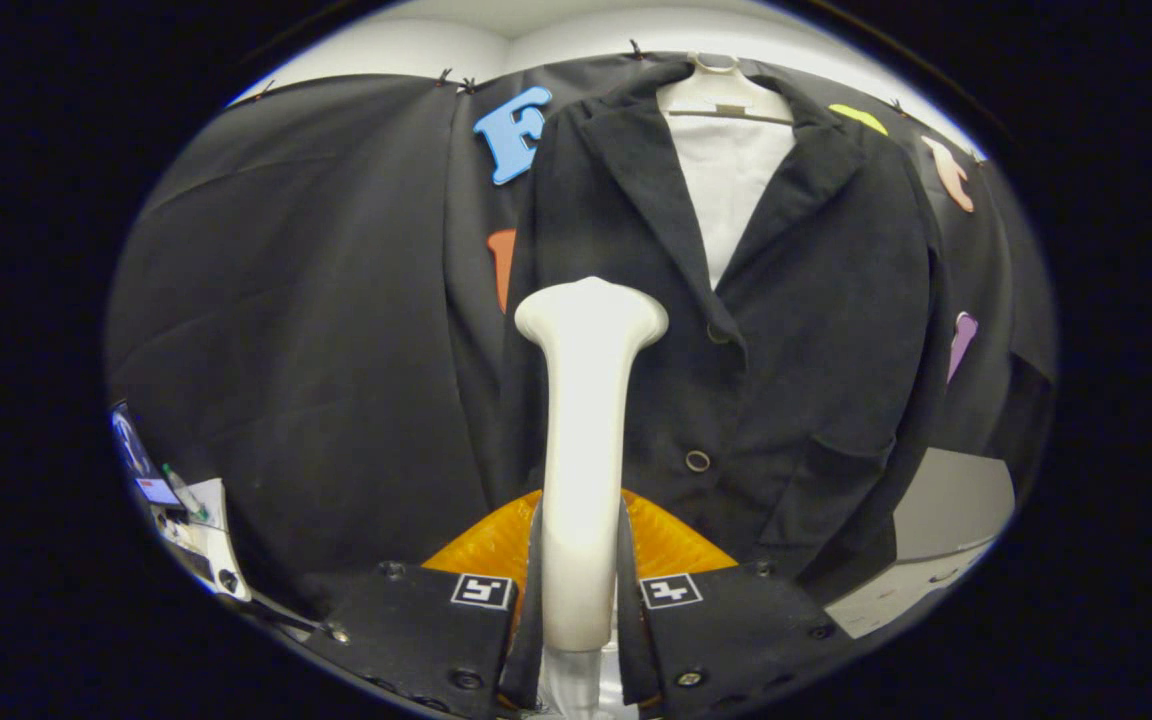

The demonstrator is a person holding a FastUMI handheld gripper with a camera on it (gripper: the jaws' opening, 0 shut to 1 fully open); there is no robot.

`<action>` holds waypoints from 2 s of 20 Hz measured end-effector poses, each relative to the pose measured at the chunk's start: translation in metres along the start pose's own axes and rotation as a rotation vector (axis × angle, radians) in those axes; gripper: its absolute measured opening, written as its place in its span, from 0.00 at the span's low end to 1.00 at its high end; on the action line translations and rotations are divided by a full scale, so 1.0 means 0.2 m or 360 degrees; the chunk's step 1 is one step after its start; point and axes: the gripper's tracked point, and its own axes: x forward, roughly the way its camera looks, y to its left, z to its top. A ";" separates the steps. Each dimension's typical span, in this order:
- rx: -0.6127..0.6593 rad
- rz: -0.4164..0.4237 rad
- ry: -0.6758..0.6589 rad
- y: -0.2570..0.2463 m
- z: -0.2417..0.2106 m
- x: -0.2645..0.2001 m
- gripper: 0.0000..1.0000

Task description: Iron the clothes twice with a garment steamer, once on the left side and once on the right side.

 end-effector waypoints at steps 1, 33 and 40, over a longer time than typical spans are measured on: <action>0.0007 0.0004 0.0022 0.00 -0.03 0.01 0.33; 0.0164 -0.0066 0.0276 -0.46 -0.64 -0.26 0.33; 0.0289 -0.0198 0.0205 -0.93 -0.69 -0.62 0.33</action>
